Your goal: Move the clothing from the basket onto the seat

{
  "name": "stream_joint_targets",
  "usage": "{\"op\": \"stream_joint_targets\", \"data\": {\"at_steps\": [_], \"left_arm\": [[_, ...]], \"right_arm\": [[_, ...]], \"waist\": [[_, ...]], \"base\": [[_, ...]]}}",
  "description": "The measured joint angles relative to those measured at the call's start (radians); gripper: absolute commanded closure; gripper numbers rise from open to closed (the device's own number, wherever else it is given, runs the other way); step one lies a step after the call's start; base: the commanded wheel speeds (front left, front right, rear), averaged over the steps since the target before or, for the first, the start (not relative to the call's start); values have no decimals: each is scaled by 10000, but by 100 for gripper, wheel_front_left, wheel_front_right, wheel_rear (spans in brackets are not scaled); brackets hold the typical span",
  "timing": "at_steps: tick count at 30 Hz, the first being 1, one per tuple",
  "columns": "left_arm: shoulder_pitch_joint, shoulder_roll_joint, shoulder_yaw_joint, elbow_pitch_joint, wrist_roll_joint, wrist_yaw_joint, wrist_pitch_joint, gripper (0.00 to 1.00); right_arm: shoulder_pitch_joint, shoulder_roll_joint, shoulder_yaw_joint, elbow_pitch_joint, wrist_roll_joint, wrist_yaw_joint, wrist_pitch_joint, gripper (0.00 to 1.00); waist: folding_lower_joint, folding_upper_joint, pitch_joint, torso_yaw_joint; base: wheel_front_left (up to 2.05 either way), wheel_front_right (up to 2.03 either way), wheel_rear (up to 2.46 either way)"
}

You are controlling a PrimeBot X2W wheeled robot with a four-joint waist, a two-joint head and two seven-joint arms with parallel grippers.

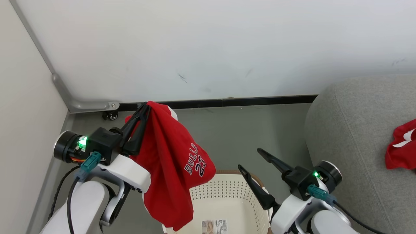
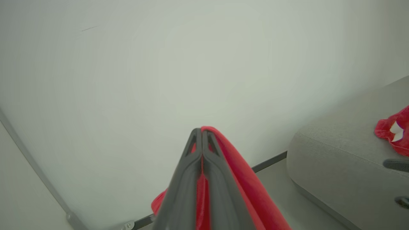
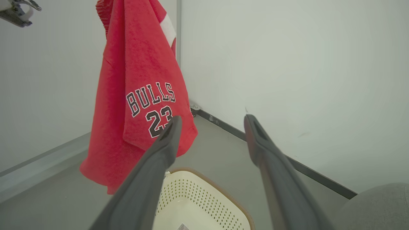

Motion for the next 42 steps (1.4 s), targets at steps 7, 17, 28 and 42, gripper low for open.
{"op": "stream_joint_targets", "data": {"at_steps": [7,17,28,42], "left_arm": [[-4,115,-46,-606,-31,-249,257,100],[-13,265,-75,-1221,-196,-405,621,100],[-56,263,-282,-2046,-194,-439,1095,100],[-113,198,-593,-2924,-194,-522,1586,100]], "right_arm": [[142,-424,853,-96,525,0,309,0],[179,-654,1971,-107,1110,0,412,0],[153,-696,2454,364,1682,0,382,0],[-469,-198,3196,1068,2245,0,-150,0]], "waist": [[0,0,-320,31],[0,0,-547,23],[0,0,-632,111],[0,0,-661,385]], "base": [[0,0,0],[0,0,0],[0,0,0],[0,0,0]]}}
